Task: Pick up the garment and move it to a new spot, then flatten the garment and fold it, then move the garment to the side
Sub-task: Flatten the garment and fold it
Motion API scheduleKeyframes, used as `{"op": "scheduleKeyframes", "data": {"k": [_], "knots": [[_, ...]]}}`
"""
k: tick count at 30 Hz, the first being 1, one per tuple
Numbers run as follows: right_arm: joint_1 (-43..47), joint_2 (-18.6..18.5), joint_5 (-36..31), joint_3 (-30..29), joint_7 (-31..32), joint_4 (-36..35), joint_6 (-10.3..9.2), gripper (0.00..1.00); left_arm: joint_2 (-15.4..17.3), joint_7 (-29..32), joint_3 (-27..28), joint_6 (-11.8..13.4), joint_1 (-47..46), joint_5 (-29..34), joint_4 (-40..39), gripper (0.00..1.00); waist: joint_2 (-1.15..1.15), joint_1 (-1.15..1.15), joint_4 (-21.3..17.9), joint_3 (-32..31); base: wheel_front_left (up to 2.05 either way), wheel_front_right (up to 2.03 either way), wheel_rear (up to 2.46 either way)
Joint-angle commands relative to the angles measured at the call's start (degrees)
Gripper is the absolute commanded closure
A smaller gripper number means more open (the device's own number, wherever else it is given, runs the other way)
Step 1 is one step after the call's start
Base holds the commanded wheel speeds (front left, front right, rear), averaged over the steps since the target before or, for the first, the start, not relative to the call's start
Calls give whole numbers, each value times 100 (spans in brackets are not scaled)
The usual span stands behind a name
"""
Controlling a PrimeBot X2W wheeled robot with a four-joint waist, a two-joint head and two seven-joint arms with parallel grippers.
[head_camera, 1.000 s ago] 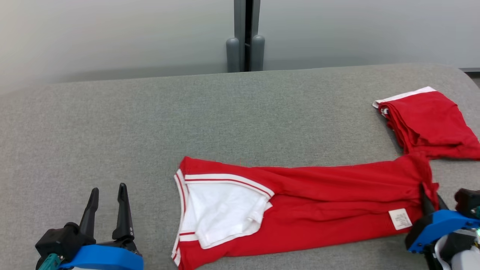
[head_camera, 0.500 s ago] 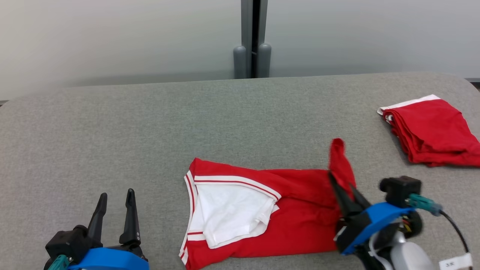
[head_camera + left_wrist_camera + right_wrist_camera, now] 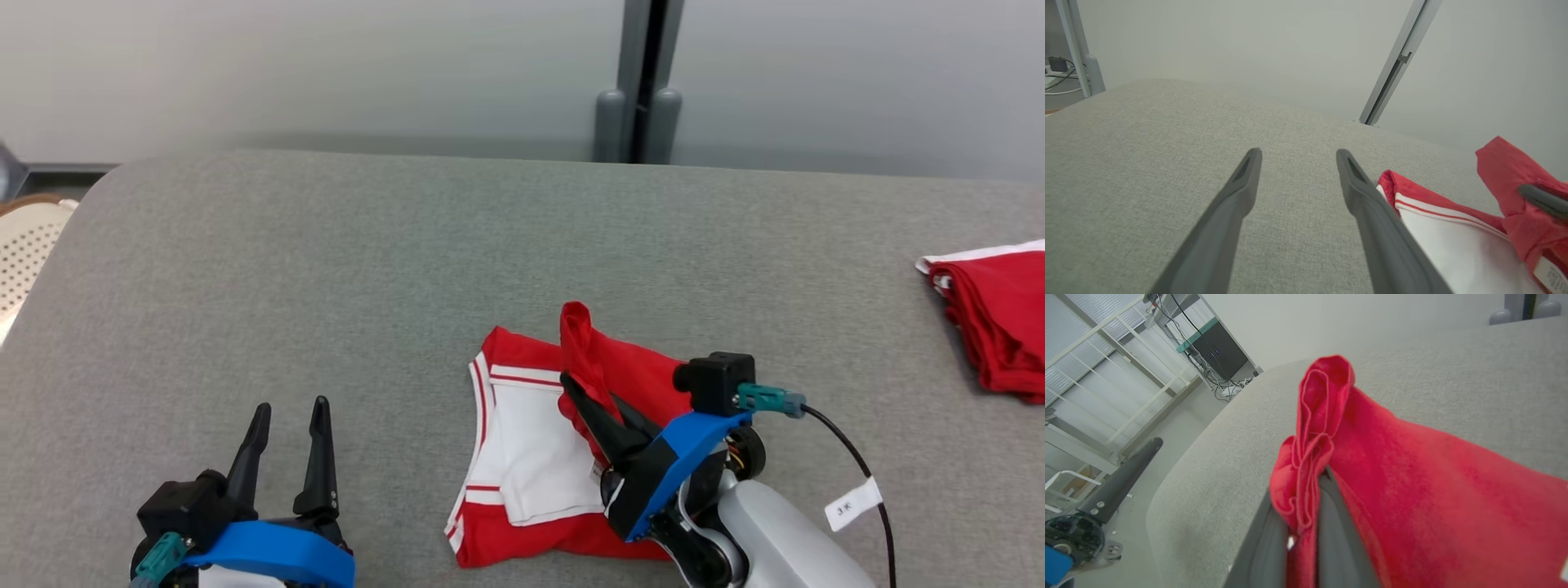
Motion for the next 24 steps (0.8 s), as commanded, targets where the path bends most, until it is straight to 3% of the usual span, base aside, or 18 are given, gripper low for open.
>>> {"op": "scheduleKeyframes", "data": {"k": [1, 6, 7, 8, 14, 17, 24], "knots": [[-258, -17, 113, 163, -103, 270, 3, 100, -47, -20, -5, -34, -135, 55, 59, 0, 0, 0, 150, 100, 0, 0, 0], [-582, -14, 590, 591, -127, 779, 3, 100, -111, -27, -45, -88, -222, 90, 177, 0, 0, 0, 284, 150, 0, 0, 0], [-671, -17, 722, 714, -127, 899, 3, 80, -126, -29, -48, -101, -239, 98, 206, 0, 0, 0, 303, 158, 0, 0, 0], [-815, -14, 1028, 948, -110, 1115, 3, 0, -161, -29, -57, -125, -266, 108, 256, 0, 0, 0, 333, 170, 0, 0, 0], [-1210, -14, 1874, 1688, -414, 1248, 3, 0, -254, -31, -102, -202, -368, 183, 373, 0, 0, 0, 334, 182, 0, 0, 0], [-1474, -18, 1967, 1936, -716, 1388, 3, 0, -272, -33, -117, -227, -425, 230, 402, 0, 0, 0, 263, 184, 0, 0, 0], [-2110, -16, 922, 1738, -1373, 2342, 2, 0, -297, -35, -163, -269, -576, 371, 410, 0, 0, 0, 4, 162, 0, 0, 0]]}}
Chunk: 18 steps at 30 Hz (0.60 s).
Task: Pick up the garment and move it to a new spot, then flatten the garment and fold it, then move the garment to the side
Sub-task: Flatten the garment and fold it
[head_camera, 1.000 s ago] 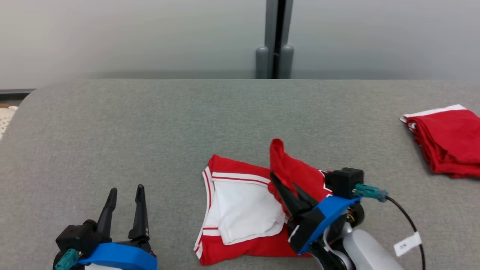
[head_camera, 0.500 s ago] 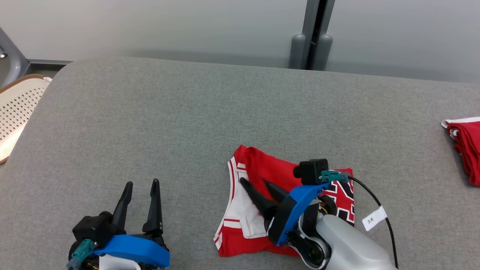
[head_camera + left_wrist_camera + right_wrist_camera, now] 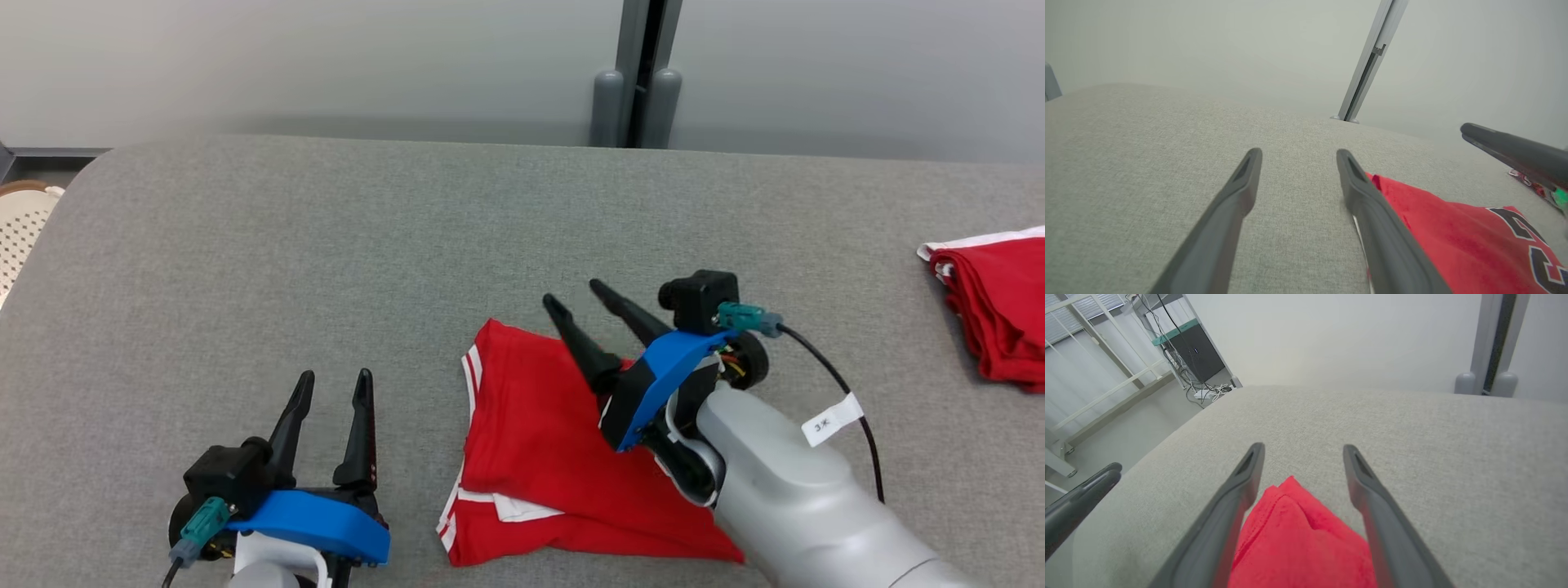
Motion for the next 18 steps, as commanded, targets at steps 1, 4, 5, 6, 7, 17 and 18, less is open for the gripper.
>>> {"op": "scheduleKeyframes", "data": {"k": [1, 4, 5, 6, 7, 17, 18], "knots": [[-115, -14, -203, -157, -37, 128, 1, 0, 1, -25, 5, -27, -125, 45, 5, 0, 0, 0, -70, -36, 0, 0, 0], [-149, -13, -993, -1000, -49, 138, 1, 0, -9, -26, -12, -13, -175, 93, 21, 0, 0, 0, -200, -80, 0, 0, 0], [-22, -11, -1308, -1313, -50, 82, 1, 0, -12, -26, -12, -4, -188, 114, 34, 0, 0, 0, -240, -109, 0, 0, 0], [145, -11, -1619, -1638, -50, 10, 1, 0, -17, -26, -16, 3, -203, 126, 46, 0, 0, 0, -273, -137, 0, 0, 0], [313, -15, -1909, -1952, -50, -74, 1, 0, -29, -25, -3, 17, -209, 120, 57, 0, 0, 0, -304, -172, 0, 0, 0], [2559, -9, -3719, -4352, -54, -1780, 1, 0, -77, -26, 323, 116, 149, 265, 97, 0, 0, 0, -499, -516, 0, 0, 0], [2752, -11, -3772, -4455, -55, -1932, 1, 0, -85, -26, 369, 129, 226, 274, 93, 0, 0, 0, -519, -536, 0, 0, 0]]}}
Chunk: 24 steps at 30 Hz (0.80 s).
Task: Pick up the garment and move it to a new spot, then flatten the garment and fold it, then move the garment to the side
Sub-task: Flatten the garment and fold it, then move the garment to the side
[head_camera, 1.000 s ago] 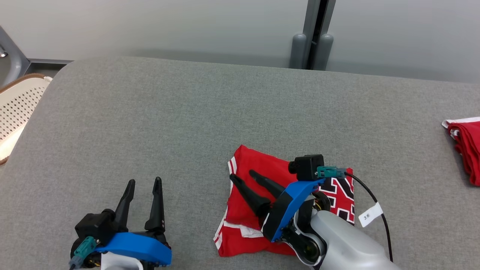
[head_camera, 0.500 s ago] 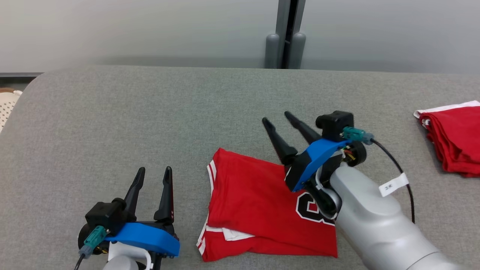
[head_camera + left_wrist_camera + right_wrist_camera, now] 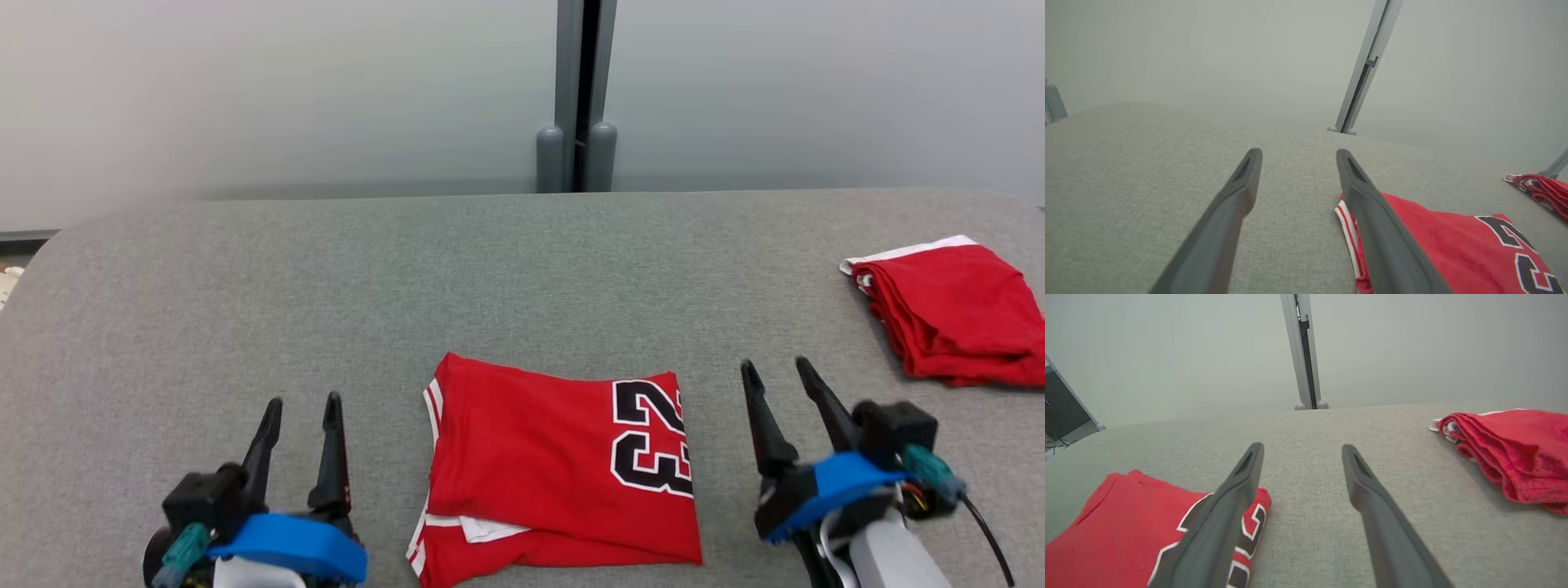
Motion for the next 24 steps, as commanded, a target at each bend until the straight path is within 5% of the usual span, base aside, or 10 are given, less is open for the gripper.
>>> {"op": "scheduleKeyframes", "data": {"k": [1, 8, 24], "knots": [[254, -5, -113, -97, -31, -200, 1, 0, -20, -23, 86, 39, 137, 30, -11, 0, 0, 0, -50, -43, 0, 0, 0], [1014, -1, -200, -365, -31, -850, 1, 0, -72, -23, 363, 10, 563, 154, -99, 0, 0, 0, -143, -59, 0, 0, 0], [1198, -3, -156, -238, -32, -912, 1, 0, -210, -23, 598, -134, 634, 447, -58, 0, 0, 0, -113, -40, 0, 0, 0]]}}
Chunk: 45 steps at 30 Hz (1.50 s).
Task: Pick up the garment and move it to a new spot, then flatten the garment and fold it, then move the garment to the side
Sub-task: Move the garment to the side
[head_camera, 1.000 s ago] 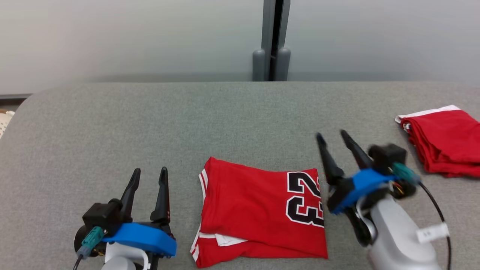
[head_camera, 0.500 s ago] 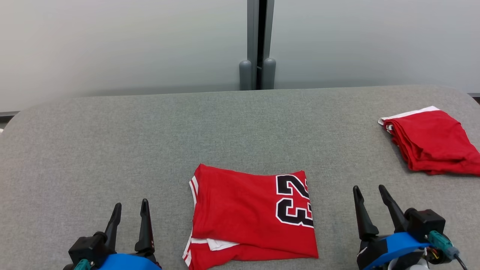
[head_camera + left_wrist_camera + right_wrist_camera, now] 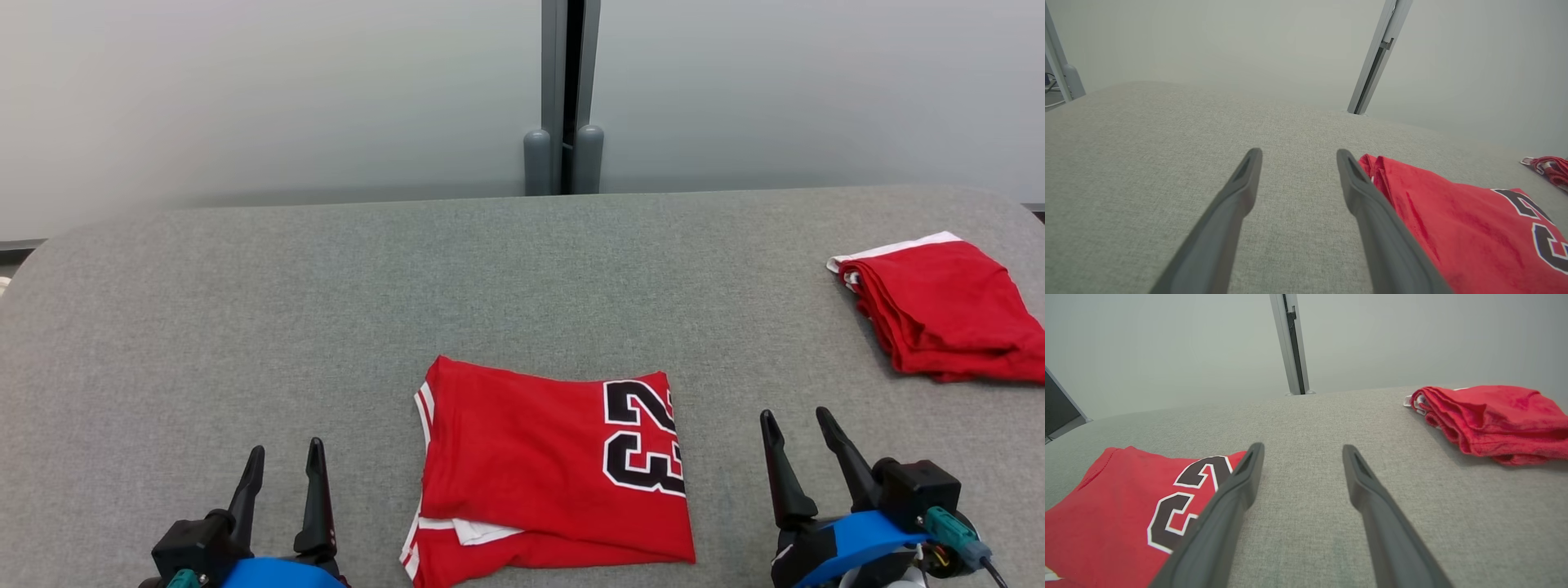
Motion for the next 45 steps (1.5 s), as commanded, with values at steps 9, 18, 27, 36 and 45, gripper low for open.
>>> {"op": "scheduleKeyframes", "data": {"k": [9, 18, 27, 36, 45], "knots": [[-138, -2, -118, 165, 130, 115, 1, 0, -54, -23, 111, -69, -58, 118, 38, 0, 0, 0, 72, -21, 0, 0, 0], [-585, -5, 15, 413, 1658, 160, 1, 0, -65, -23, 171, -73, -103, 206, 8, 0, 0, 0, 252, 48, 0, 0, 0], [-1001, -4, 154, 361, 3011, 827, 1, 0, -182, -23, 183, -126, -208, 289, 92, 0, 0, 0, 672, 282, 0, 0, 0], [-1288, -18, 210, 635, 3199, 965, 1, 100, -261, -23, 286, -173, -214, 387, 103, 0, 0, 0, 712, 440, 0, 0, 0], [-1731, -509, 75, 626, 2989, 483, 0, 100, -275, -20, 302, -243, -371, 568, -91, 0, 0, 0, -115, 712, 0, 0, 0]]}}
